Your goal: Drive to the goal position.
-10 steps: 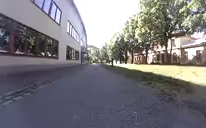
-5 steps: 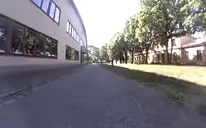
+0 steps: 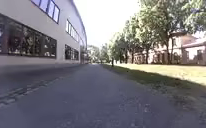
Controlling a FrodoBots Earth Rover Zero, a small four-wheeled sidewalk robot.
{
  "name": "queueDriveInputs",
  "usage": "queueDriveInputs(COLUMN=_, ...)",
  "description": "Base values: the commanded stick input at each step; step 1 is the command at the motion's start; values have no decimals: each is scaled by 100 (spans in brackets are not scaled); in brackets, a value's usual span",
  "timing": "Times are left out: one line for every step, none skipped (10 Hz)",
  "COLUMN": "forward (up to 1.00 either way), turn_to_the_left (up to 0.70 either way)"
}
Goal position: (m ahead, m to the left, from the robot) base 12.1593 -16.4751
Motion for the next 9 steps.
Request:
queueDriveInputs(forward=45, turn_to_the_left=0)
queueDriveInputs(forward=45, turn_to_the_left=0)
queueDriveInputs(forward=45, turn_to_the_left=0)
queueDriveInputs(forward=45, turn_to_the_left=0)
queueDriveInputs(forward=45, turn_to_the_left=0)
queueDriveInputs(forward=45, turn_to_the_left=0)
queueDriveInputs(forward=45, turn_to_the_left=0)
queueDriveInputs(forward=45, turn_to_the_left=0)
queueDriveInputs(forward=45, turn_to_the_left=0)
